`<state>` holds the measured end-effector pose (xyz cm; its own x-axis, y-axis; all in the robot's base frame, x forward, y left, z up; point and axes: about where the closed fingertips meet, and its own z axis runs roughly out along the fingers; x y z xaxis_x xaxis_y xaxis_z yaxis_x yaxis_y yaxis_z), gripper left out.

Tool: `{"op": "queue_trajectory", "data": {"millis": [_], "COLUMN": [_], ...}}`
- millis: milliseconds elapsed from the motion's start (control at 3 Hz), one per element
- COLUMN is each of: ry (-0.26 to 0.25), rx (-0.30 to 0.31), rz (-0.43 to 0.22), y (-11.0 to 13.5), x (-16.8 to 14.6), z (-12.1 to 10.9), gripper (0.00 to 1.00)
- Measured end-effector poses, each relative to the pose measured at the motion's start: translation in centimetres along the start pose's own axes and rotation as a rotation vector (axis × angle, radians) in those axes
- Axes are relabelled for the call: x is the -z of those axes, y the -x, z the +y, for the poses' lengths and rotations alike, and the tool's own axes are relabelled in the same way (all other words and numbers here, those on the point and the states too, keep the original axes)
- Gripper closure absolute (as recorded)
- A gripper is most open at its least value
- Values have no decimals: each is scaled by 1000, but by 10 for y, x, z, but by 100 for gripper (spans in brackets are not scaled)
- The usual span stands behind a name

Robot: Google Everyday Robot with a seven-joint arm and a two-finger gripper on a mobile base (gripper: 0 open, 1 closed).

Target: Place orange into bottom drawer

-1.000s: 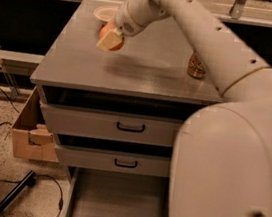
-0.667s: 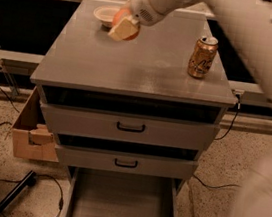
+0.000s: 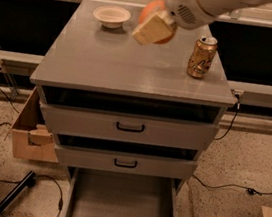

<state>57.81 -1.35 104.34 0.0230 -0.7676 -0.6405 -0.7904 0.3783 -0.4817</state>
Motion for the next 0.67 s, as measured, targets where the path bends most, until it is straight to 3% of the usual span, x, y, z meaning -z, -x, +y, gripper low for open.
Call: {"op": "queue_trajectory", "data": {"millis": [333, 667], "ry": [-56, -93], "rx": [-100, -236], "rz": [15, 3], "y": [-31, -90], "x": [47, 50], "z": [37, 66], "gripper": [100, 100]}}
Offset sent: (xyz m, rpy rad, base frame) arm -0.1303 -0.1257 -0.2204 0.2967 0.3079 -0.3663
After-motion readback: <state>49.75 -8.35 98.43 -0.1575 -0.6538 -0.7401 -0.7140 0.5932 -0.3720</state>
